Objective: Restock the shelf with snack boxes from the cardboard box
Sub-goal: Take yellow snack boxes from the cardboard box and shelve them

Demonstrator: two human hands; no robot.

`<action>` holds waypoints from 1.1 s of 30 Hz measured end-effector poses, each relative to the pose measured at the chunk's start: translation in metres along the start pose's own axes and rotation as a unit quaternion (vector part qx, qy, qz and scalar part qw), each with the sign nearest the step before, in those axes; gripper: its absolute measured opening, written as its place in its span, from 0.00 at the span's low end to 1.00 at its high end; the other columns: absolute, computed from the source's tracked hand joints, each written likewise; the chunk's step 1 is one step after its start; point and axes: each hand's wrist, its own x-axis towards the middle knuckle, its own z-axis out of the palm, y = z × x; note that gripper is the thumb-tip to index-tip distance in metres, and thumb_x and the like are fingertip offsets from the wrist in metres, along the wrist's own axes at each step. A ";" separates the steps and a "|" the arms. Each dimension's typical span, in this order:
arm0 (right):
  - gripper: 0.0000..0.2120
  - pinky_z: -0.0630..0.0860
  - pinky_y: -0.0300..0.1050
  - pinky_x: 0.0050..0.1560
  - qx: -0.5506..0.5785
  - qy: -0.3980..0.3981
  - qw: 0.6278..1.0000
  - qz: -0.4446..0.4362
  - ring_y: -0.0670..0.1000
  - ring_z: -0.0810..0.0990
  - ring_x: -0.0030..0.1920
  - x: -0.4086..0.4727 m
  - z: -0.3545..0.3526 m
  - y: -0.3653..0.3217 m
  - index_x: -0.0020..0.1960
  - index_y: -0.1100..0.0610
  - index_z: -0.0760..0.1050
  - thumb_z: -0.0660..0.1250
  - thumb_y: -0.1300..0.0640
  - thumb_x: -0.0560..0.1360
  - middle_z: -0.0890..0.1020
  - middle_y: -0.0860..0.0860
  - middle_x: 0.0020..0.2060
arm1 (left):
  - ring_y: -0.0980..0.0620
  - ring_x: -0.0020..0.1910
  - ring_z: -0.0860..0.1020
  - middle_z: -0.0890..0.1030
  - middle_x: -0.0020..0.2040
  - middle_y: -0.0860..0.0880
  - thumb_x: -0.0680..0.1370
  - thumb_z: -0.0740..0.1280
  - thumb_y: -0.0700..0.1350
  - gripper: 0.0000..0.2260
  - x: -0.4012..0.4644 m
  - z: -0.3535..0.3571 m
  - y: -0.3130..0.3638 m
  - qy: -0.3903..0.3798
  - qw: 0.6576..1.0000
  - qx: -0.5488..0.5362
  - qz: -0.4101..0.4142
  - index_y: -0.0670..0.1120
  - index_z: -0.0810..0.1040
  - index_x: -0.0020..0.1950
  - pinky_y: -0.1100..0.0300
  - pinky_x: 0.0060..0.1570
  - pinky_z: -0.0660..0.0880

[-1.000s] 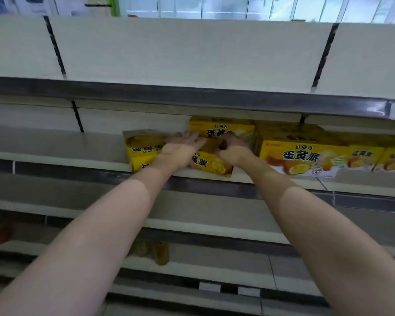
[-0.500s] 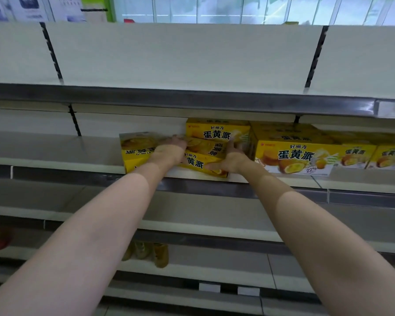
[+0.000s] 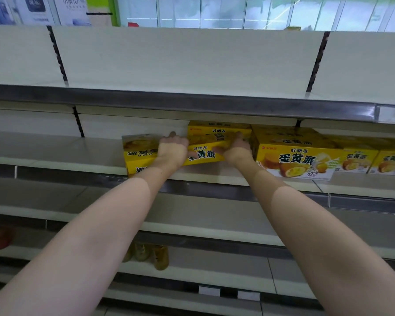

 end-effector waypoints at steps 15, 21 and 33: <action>0.29 0.71 0.53 0.66 -0.024 0.084 0.996 0.026 0.62 0.71 0.68 0.009 -0.016 -0.006 0.73 0.61 0.64 0.67 0.48 0.79 0.69 0.62 0.70 | 0.40 0.74 0.57 0.64 0.75 0.46 0.75 0.73 0.52 0.28 0.012 0.000 -0.008 0.001 0.984 -0.178 -0.020 0.55 0.69 0.74 0.44 0.72 0.62; 0.19 0.70 0.51 0.67 -0.210 0.078 0.968 -0.113 0.59 0.68 0.69 0.001 -0.009 -0.011 0.66 0.57 0.76 0.69 0.56 0.77 0.70 0.56 0.70 | 0.40 0.69 0.63 0.72 0.69 0.47 0.80 0.65 0.43 0.23 0.019 -0.003 -0.007 0.009 0.981 -0.190 -0.041 0.55 0.70 0.74 0.49 0.64 0.70; 0.28 0.66 0.55 0.71 -0.235 0.055 0.956 -0.169 0.58 0.66 0.72 0.007 -0.001 -0.010 0.74 0.49 0.67 0.68 0.62 0.75 0.69 0.54 0.72 | 0.41 0.71 0.60 0.71 0.67 0.46 0.79 0.64 0.38 0.24 0.024 0.002 -0.005 0.038 0.977 -0.206 -0.030 0.51 0.70 0.74 0.49 0.63 0.71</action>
